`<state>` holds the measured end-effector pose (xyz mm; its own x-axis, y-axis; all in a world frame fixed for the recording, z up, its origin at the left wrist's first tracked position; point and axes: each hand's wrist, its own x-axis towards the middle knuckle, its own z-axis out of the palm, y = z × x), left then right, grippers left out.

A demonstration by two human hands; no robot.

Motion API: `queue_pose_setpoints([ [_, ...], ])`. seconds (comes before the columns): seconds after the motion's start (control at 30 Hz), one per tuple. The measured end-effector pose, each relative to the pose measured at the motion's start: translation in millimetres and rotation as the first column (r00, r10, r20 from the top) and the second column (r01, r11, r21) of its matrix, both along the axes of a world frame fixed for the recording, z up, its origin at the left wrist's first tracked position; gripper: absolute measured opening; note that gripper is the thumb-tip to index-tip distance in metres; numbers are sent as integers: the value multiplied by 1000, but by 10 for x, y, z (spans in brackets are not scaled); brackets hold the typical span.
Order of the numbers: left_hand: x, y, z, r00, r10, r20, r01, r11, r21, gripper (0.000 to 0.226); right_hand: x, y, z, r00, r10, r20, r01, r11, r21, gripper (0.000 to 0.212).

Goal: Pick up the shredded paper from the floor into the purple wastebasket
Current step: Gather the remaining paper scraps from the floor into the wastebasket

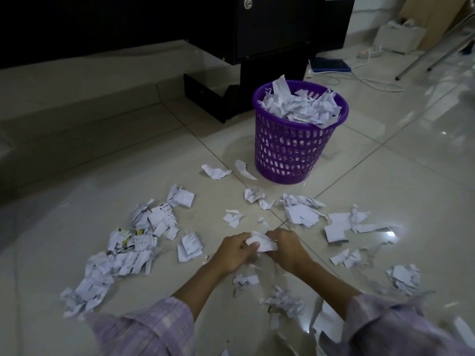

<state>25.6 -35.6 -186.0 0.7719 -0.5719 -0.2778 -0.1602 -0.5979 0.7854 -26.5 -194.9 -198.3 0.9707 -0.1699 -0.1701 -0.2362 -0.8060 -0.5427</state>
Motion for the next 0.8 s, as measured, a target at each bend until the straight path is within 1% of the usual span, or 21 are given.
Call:
queue_pose_setpoints([
  [0.1,27,-112,51,990,125,-60,-128,991,-42,37,10,-55,159,996,-53,66,50,997,56,24],
  [0.17,41,-185,59,968,200,-155,-217,971,-105,32,17,-50,257,997,-43,66,36,994,104,29],
  [0.2,33,-225,67,951,225,-213,-260,953,-154,26,25,-46,274,998,-44,55,36,991,133,31],
  [0.27,16,-305,96,906,274,-322,-356,905,-232,17,48,-58,287,998,-53,45,43,978,205,33],
  [0.33,44,-375,85,858,340,-385,-451,858,-247,19,72,-72,320,998,-58,27,49,968,245,36],
  [0.4,89,-424,76,792,404,-457,-549,800,-244,18,99,-129,312,998,-47,-38,57,945,323,45],
  [0.43,109,-449,75,774,424,-471,-573,785,-237,17,104,-150,332,997,-36,-66,57,930,364,47],
  [0.47,129,-473,68,773,437,-461,-578,783,-227,15,106,-166,358,995,-30,-91,64,912,405,43],
  [0.53,153,-516,72,794,447,-412,-562,798,-217,15,122,-217,374,992,-73,-105,112,886,450,33],
  [0.6,191,-562,58,817,467,-337,-550,808,-214,15,181,-347,320,984,-164,-64,176,908,380,31],
  [0.7,250,-572,55,831,488,-268,-543,815,-200,15,292,-625,150,954,-299,18,292,942,166,30],
  [0.77,283,-583,50,840,499,-213,-535,827,-173,16,377,-802,52,946,-316,76,313,948,51,35],
  [0.8,291,-587,41,836,506,-211,-541,824,-165,16,412,-880,21,946,-315,75,317,949,-3,41],
])
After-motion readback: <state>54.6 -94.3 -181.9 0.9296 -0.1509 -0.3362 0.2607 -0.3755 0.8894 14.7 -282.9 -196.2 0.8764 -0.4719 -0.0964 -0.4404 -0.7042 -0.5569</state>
